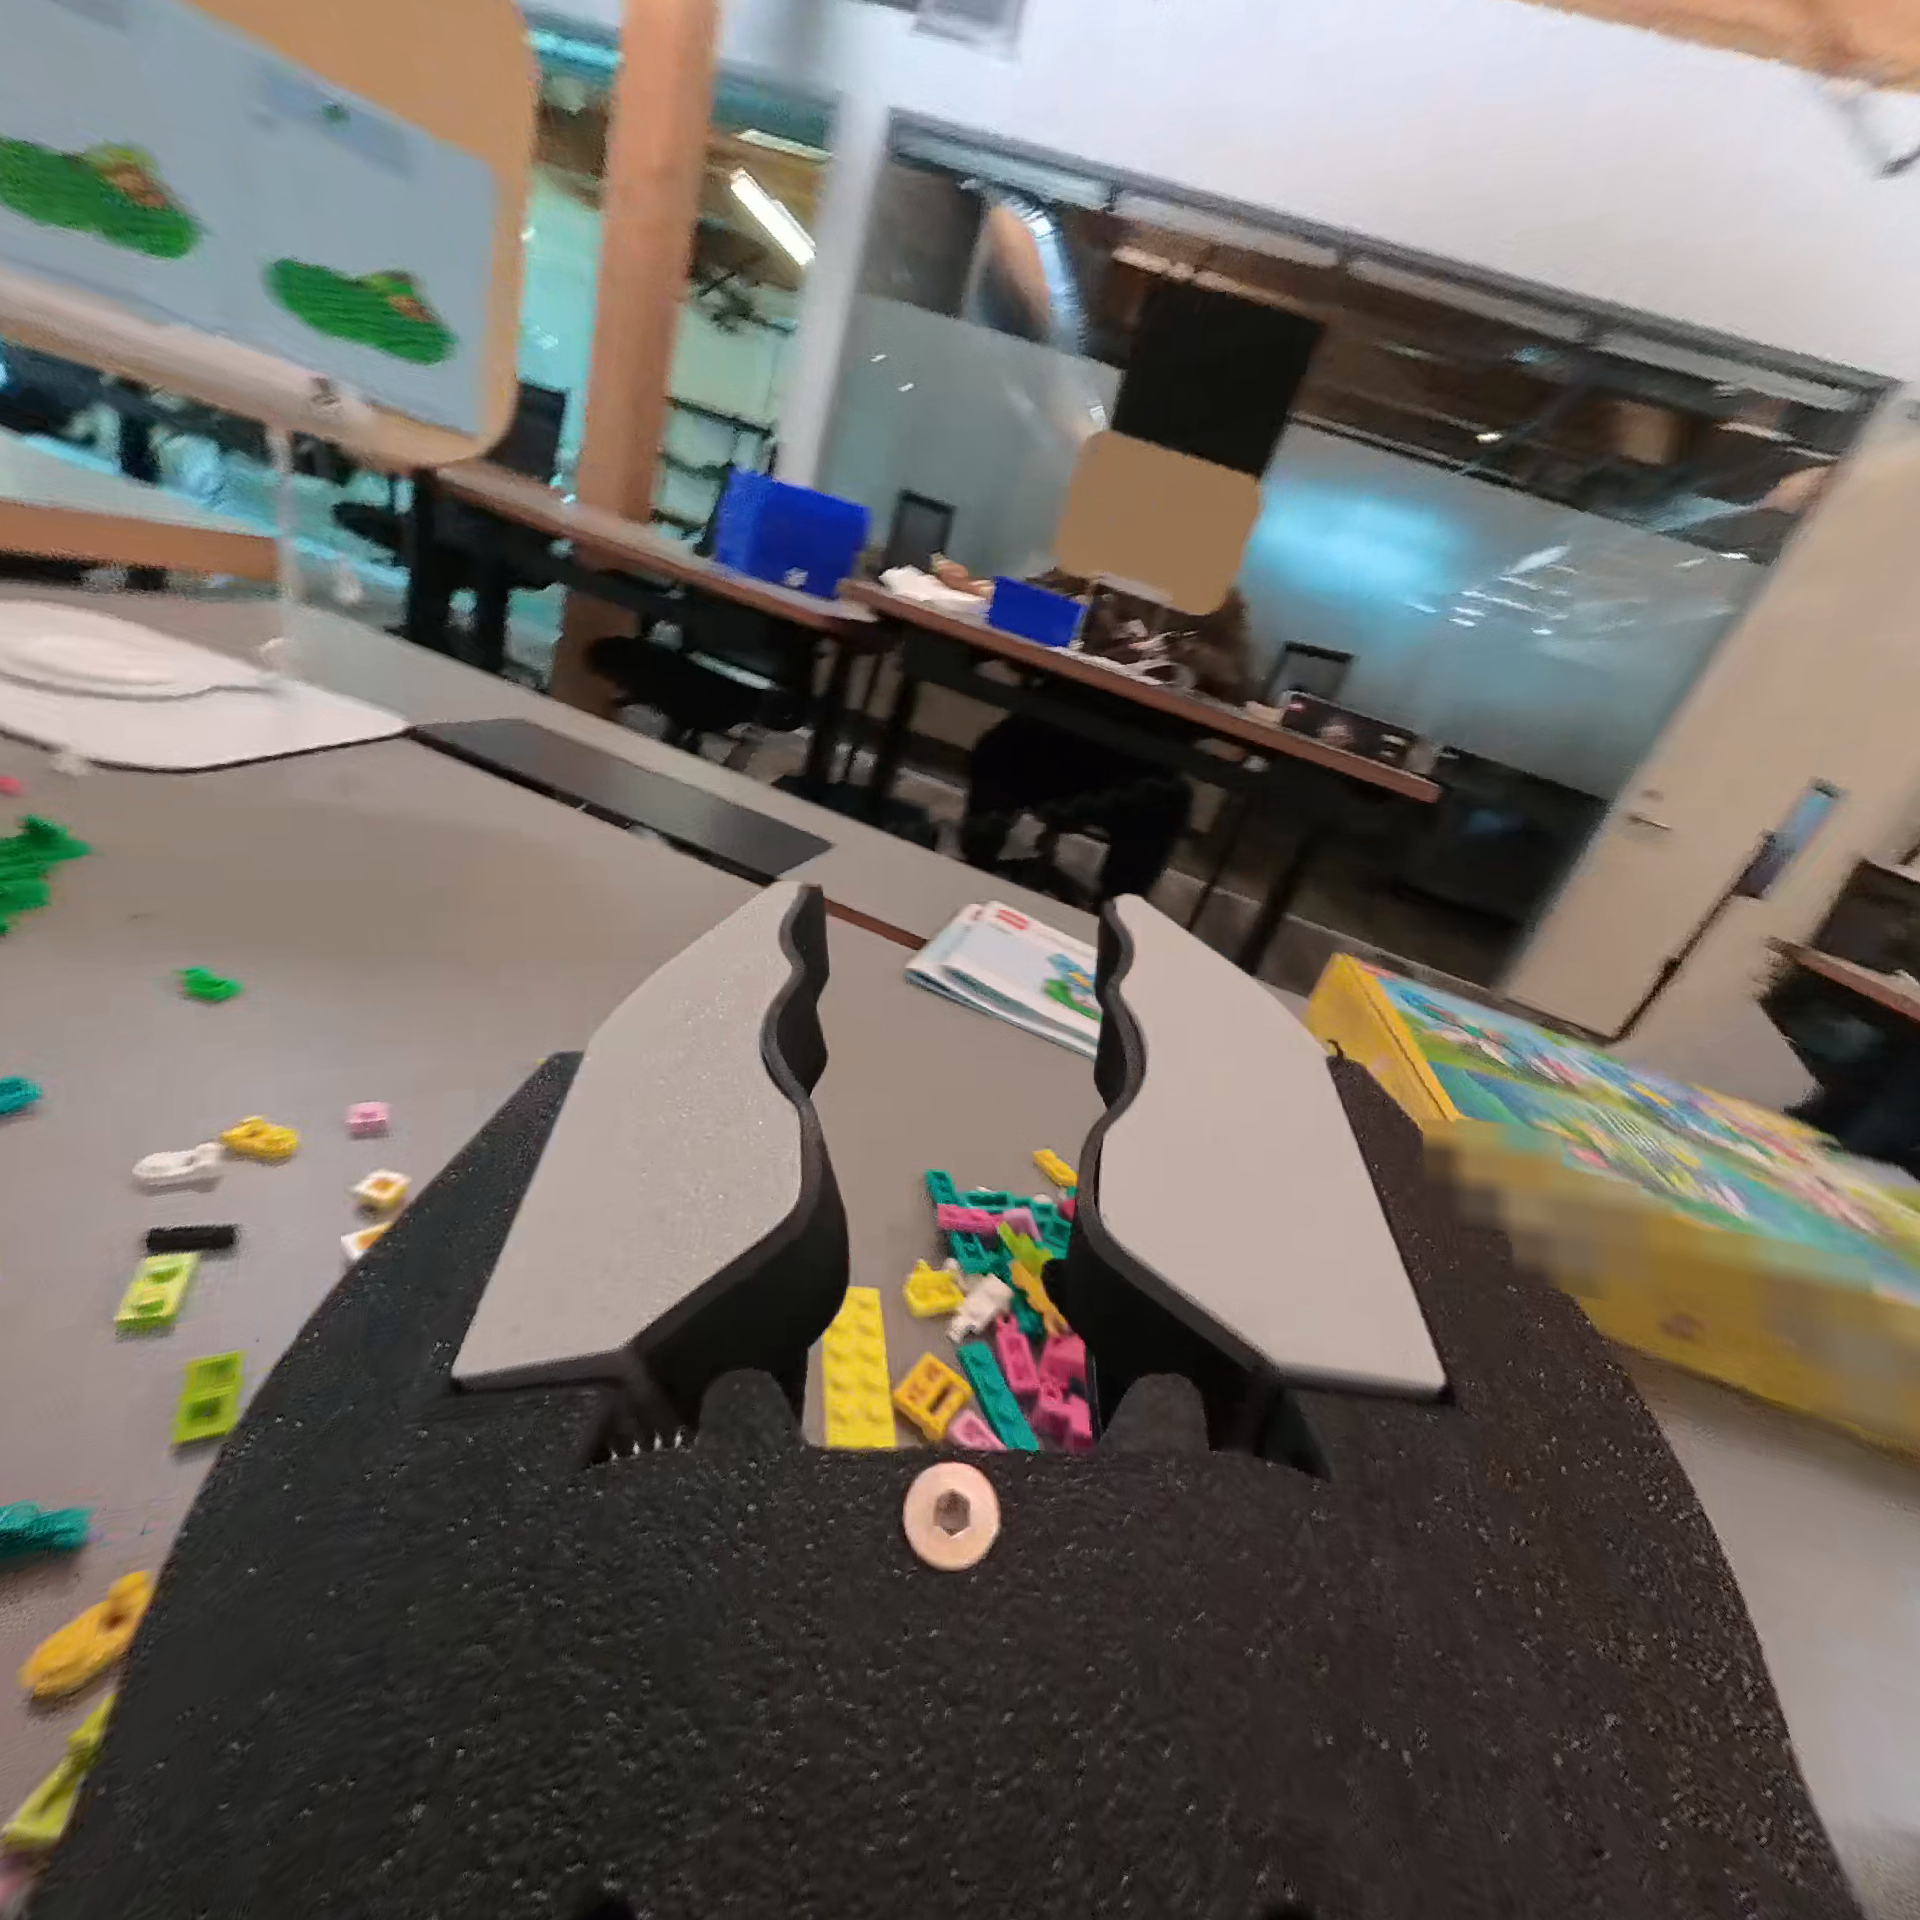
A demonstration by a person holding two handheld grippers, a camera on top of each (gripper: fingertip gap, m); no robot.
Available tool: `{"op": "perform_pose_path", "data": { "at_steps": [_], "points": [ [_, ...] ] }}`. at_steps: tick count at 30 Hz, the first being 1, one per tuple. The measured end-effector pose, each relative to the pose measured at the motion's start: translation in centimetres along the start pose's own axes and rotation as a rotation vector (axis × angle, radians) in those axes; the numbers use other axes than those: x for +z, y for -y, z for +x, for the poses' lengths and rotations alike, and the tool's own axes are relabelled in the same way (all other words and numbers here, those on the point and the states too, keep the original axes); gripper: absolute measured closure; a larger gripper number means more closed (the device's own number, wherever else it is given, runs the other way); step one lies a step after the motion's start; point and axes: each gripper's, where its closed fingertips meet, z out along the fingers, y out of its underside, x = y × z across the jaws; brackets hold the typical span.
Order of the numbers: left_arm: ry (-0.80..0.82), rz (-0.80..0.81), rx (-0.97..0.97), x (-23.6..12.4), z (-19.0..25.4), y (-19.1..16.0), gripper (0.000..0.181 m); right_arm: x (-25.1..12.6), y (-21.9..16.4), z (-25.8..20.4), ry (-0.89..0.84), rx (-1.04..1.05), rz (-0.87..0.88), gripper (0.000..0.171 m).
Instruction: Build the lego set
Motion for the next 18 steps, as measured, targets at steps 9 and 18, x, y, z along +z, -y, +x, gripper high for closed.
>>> {"op": "perform_pose_path", "data": {
  "at_steps": [9, 18],
  "points": [
    [-0.102, -0.034, 0.065, -0.1, 2.9, -0.7, 0.099, -0.5, -0.9, -0.7, 0.007, -0.038, 0.02, 0.123],
    [-0.057, -0.031, -0.031, -0.2, 1.1, -1.0, 0.099, -0.3, -1.3, -1.1, 0.058, 0.008, 0.001, 0.127]
  ]
}}
